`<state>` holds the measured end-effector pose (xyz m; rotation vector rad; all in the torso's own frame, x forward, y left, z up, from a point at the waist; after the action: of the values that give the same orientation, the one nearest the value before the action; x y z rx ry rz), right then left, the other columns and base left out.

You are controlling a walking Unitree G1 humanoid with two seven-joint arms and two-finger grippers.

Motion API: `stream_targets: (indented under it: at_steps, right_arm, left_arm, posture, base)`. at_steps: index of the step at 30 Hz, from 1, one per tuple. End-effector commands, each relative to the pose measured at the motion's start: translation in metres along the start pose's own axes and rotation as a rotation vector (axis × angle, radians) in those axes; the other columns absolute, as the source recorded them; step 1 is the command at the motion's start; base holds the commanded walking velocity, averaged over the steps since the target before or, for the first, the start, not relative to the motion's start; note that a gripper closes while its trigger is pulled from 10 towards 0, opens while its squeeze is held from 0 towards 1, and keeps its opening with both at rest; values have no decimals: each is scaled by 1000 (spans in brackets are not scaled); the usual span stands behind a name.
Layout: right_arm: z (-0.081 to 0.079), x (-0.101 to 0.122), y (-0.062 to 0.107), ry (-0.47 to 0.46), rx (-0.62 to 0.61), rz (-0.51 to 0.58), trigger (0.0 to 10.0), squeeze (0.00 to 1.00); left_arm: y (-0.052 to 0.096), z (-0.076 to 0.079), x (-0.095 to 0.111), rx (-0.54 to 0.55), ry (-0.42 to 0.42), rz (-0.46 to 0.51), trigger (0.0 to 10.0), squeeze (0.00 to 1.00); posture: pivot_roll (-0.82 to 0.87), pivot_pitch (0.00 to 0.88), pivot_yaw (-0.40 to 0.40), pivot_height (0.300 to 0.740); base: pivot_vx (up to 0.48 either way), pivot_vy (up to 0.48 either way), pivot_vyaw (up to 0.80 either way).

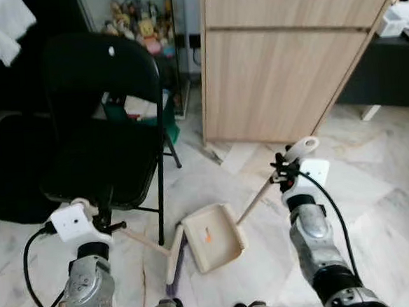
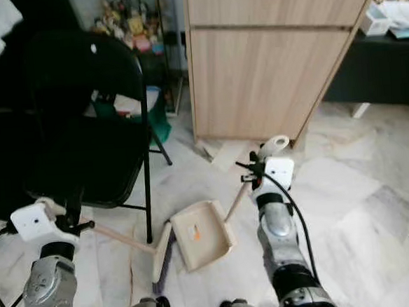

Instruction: Sweep floor

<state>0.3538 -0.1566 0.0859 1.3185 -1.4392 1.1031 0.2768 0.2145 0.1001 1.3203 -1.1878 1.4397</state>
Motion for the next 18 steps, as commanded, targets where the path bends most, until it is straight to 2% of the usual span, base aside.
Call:
stream_targets:
  at_steps: [1, 16, 18]
  right_arm:
    - [6, 4, 0, 8, -15, 19, 10000, 0]
    - [3, 3, 1, 17, 3, 16, 10000, 0]
    - [2, 2, 1, 18, 9, 14, 10000, 0]
  left_arm:
    - [2, 2, 0, -5, 7, 2, 10000, 0]
    - [3, 2, 0, -9, 9, 8, 10000, 0]
    - [2, 1, 1, -7, 6, 15, 10000, 0]
  posture:
    - [-29, 191, -18, 740]
    - [-26, 147, -18, 740]
    - [-26, 147, -18, 740]
  base:
    - [-255, 0, 0]
    - [-252, 0, 0]
    - [0, 0, 406]
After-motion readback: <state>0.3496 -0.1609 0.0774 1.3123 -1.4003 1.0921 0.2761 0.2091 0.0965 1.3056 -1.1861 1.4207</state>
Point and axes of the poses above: a point about 5 cm out from each wrist's last joint towards the gripper, its own y axis pointing back from the gripper into the wrist, its own x axis along the axis of the wrist's last joint, z = x × y, the point moved 2 cm from there along -y, pointing out of the wrist towards the gripper, and after that the axes turned 11 degrees about -y, right-handed, at the moved point
